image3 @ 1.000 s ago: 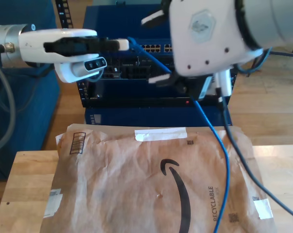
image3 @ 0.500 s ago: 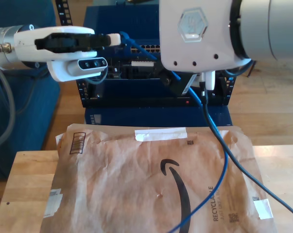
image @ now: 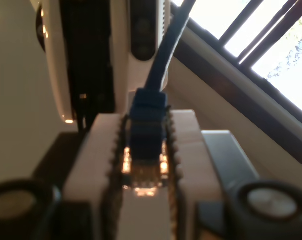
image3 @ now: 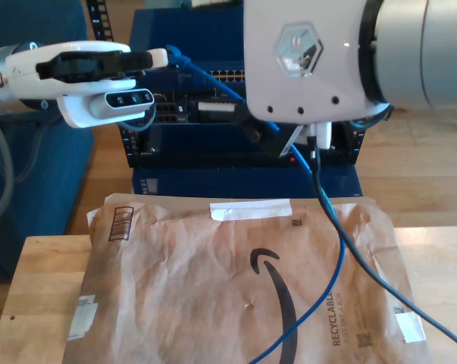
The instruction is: Grab the cable and plug it in
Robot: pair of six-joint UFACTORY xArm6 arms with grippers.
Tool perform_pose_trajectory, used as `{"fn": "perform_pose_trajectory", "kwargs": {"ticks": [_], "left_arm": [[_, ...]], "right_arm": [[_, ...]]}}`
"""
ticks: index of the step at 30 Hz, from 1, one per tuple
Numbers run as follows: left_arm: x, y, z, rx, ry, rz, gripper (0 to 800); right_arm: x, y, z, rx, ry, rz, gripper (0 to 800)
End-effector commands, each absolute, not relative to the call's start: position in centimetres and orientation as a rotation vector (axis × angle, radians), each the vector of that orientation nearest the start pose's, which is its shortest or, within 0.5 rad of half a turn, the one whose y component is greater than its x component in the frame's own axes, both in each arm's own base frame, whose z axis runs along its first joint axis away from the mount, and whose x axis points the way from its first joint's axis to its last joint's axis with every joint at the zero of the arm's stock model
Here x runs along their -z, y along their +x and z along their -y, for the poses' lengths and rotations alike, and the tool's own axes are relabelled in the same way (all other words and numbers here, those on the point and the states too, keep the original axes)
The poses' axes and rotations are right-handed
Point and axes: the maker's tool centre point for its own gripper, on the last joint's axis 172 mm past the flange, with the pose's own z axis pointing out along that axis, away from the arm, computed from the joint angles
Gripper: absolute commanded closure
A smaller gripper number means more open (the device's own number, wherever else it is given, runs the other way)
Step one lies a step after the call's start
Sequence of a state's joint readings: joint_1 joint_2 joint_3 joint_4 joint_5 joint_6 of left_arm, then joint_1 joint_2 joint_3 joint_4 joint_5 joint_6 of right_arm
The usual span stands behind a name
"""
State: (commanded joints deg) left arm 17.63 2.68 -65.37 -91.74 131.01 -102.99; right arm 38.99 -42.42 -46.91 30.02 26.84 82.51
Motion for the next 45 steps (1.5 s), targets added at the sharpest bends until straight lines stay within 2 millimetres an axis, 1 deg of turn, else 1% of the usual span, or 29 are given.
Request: {"fn": "perform_pose_trajectory", "kwargs": {"ticks": [3, 7, 13, 16, 19, 21, 22, 24, 27, 28, 29, 31, 35, 36, 40, 41, 45], "left_arm": [[-52.2, 36.6, 14.9, 2.091, 0.975, -1.241, 793], [-52.2, 36.5, 14.9, 2.094, 0.975, -1.238, 793], [-52.4, 36.1, 14.8, 2.107, 0.987, -1.225, 793], [-52.4, 36.0, 14.8, 2.110, 0.992, -1.220, 793], [-52.4, 35.9, 14.8, 2.108, 0.995, -1.220, 793], [-52.5, 35.9, 14.8, 2.108, 0.994, -1.217, 793], [-52.5, 35.8, 14.8, 2.109, 0.996, -1.218, 793], [-52.5, 35.8, 14.8, 2.110, 0.999, -1.215, 793], [-52.5, 35.7, 14.8, 2.109, 1.002, -1.212, 793], [-52.7, 35.5, 14.8, 2.112, 1.010, -1.206, 793], [-52.8, 35.4, 14.8, 2.113, 1.011, -1.203, 793], [-52.8, 35.4, 14.7, 2.111, 1.011, -1.201, 793], [-53.1, 34.7, 14.6, 2.129, 1.033, -1.180, 793], [-53.1, 34.7, 14.6, 2.129, 1.032, -1.178, 793], [-53.2, 34.6, 14.6, 2.129, 1.035, -1.177, 793], [-53.2, 34.6, 14.6, 2.129, 1.035, -1.177, 793], [-53.2, 34.7, 14.6, 2.128, 1.034, -1.178, 793]], "right_arm": [[-53.6, 34.3, -31.5, 0.122, -1.703, -1.025, 42], [-54.2, 34.6, -31.3, 0.140, -1.682, -1.019, 47], [-53.6, 34.8, -31.3, 0.163, -1.697, -1.000, 58], [-53.0, 34.3, -31.8, 0.151, -1.712, -0.992, 58], [-53.0, 34.1, -32.1, 0.146, -1.716, -0.985, 64], [-53.1, 34.1, -32.1, 0.146, -1.714, -0.986, 124], [-53.1, 34.1, -32.1, 0.146, -1.714, -0.986, 129], [-53.0, 34.1, -32.1, 0.144, -1.713, -0.986, 193], [-53.0, 34.1, -32.1, 0.143, -1.713, -0.987, 240], [-53.2, 34.1, -32.1, 0.145, -1.709, -0.986, 243], [-53.4, 34.2, -32.0, 0.152, -1.699, -0.985, 266], [-53.9, 34.6, -31.9, 0.164, -1.679, -0.985, 333], [-53.8, 34.7, -31.9, 0.165, -1.680, -0.987, 342], [-53.8, 34.7, -31.9, 0.165, -1.680, -0.987, 364], [-53.8, 34.7, -31.9, 0.165, -1.680, -0.987, 381], [-53.9, 34.7, -31.9, 0.165, -1.679, -0.986, 412], [-53.7, 34.8, -32.1, 0.161, -1.682, -0.990, 419]]}}
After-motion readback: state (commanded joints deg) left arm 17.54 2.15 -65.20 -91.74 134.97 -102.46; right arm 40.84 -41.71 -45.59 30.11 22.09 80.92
